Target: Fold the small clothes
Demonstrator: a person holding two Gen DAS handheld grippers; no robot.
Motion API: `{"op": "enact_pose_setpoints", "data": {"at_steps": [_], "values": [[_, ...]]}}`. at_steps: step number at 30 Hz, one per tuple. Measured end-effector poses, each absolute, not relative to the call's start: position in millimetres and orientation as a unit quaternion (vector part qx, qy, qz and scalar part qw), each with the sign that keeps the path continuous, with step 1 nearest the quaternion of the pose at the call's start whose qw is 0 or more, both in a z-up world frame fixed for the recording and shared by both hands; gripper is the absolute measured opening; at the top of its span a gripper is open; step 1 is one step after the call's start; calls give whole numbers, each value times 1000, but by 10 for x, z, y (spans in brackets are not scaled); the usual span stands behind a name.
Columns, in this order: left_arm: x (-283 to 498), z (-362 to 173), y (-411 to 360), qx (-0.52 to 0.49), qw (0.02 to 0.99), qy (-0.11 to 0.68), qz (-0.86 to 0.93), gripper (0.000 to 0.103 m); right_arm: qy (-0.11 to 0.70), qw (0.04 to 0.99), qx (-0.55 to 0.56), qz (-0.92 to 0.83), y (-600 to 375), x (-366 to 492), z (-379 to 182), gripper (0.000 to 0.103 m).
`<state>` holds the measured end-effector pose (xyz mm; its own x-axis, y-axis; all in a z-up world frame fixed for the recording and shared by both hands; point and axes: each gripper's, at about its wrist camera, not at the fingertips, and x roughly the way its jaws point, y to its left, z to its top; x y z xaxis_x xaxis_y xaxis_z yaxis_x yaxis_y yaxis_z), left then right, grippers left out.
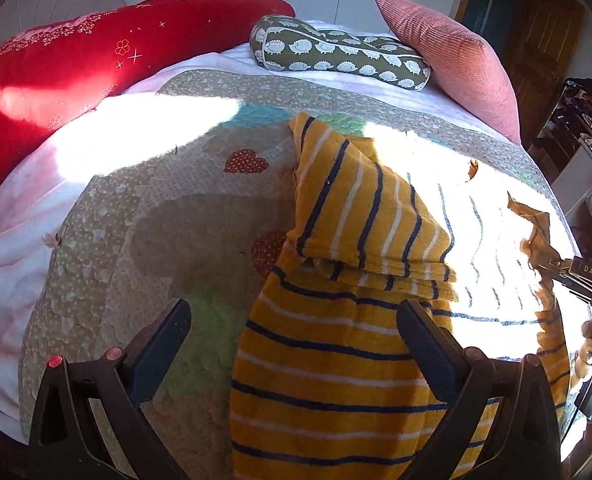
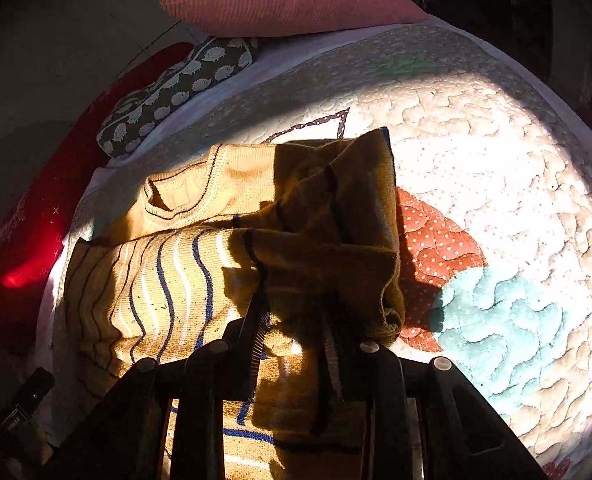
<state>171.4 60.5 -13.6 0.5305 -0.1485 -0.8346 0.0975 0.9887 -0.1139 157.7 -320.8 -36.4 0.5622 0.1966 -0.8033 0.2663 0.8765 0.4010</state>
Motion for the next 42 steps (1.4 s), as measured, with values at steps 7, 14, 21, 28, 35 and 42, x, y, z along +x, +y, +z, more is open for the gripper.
{"op": "enact_pose_setpoints", "data": {"at_steps": [7,14,21,28,35,42], "values": [[1274,-114,956,-14,873,483,-67,103,439,862,254,3,-3233,480,-7,42],[609,-224,1342,-74,860,493,-105,103,464,843,272,22,-3014,-643,-253,44],[132,-431,1430,-73,852,509,-100,103,468,832,296,40,-2683,-1027,-523,45],[-68,-587,1155,-76,831,534,-135,103,472,828,294,66,-2300,-1167,-629,42],[-145,-505,1038,-41,833,541,-108,24,469,836,282,25,-2459,-1401,-584,7],[-238,-483,1008,-21,833,543,-104,27,467,828,310,-14,-2755,-1673,-696,6]]}}
